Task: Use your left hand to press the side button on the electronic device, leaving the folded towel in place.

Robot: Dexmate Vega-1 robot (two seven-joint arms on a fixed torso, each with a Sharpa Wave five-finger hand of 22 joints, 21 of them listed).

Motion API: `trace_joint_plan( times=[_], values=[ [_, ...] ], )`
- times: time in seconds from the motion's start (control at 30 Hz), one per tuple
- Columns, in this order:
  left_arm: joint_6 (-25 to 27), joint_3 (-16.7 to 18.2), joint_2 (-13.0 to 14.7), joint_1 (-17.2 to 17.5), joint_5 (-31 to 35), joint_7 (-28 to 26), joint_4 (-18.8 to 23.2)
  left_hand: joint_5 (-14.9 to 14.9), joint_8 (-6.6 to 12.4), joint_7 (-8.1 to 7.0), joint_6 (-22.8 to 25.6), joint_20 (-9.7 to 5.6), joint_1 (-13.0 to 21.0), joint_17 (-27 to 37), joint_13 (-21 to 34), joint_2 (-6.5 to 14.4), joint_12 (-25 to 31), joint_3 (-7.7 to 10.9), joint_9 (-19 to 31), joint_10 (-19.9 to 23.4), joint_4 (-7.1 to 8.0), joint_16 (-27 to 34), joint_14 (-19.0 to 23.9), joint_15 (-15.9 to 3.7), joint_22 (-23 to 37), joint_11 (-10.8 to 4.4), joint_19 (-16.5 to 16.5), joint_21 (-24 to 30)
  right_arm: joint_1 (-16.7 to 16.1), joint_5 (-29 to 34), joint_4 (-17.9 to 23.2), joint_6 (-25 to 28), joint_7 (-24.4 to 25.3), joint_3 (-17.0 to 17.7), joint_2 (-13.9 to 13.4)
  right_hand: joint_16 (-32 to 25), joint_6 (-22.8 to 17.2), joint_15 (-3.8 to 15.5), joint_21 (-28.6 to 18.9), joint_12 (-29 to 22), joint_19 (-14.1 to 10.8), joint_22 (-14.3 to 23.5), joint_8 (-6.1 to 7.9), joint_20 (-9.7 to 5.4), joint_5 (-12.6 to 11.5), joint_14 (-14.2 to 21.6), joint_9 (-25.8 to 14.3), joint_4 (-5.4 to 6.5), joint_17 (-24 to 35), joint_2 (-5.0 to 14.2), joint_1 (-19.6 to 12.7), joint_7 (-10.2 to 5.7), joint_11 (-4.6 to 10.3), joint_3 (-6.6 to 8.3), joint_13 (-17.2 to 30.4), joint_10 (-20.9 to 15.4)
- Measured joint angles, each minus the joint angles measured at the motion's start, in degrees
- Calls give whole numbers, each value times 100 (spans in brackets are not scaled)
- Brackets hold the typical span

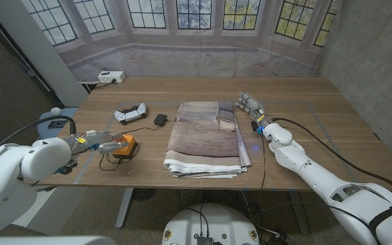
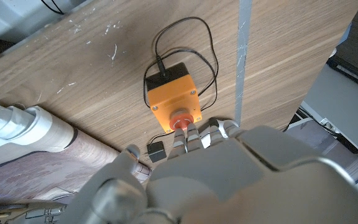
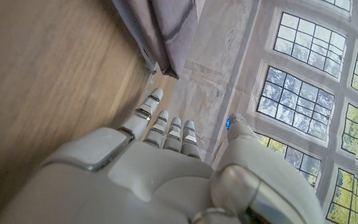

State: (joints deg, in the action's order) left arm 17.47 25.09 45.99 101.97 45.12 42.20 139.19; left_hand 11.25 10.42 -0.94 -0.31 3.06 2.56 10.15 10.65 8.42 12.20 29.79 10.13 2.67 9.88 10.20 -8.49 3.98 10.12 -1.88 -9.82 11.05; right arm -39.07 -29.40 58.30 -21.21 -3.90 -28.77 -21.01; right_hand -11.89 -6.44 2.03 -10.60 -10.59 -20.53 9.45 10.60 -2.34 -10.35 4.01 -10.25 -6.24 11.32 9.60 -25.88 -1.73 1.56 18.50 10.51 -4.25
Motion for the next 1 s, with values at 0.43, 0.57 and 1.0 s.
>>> trace_joint_plan(
  times=[0.43, 0.57, 1.0],
  values=[
    [-92, 86, -68, -20, -54, -22, 109, 0, 0, 0, 0, 0, 0, 0, 3, 0, -13, 0, 0, -13, 0, 0, 20, -20, 1, 14, 0, 0, -72, 6, 122, -6, 54, 20, -41, 0, 0, 0, 0, 0, 0, 0, 0, 0, 0, 0, 0, 0, 0, 0, 0, 0, 20, 0, 0, 20],
    [-126, 107, -98, -21, -59, -35, 131, 0, 0, 1, 0, 0, 0, 0, 3, 0, -13, 0, 0, -13, 0, 0, 20, -20, 1, 14, 0, 0, -79, 10, 142, -7, 60, 22, -45, 0, 0, 0, 0, 0, 0, 0, 0, 0, 0, 0, 0, 0, 0, 0, 0, 0, 20, 0, 0, 20],
    [-207, 113, -178, -161, -160, -159, 116, 0, -1, 1, 0, 1, -45, 0, 2, 1, -13, 0, -1, -13, 0, 0, 41, -41, 1, 14, 0, 0, -82, 32, 219, -7, 81, 22, -65, 0, 0, 0, 0, 0, 0, 0, 0, 0, 0, 0, 0, 0, 0, 0, 0, 0, 20, 0, 0, 20]
  ],
)
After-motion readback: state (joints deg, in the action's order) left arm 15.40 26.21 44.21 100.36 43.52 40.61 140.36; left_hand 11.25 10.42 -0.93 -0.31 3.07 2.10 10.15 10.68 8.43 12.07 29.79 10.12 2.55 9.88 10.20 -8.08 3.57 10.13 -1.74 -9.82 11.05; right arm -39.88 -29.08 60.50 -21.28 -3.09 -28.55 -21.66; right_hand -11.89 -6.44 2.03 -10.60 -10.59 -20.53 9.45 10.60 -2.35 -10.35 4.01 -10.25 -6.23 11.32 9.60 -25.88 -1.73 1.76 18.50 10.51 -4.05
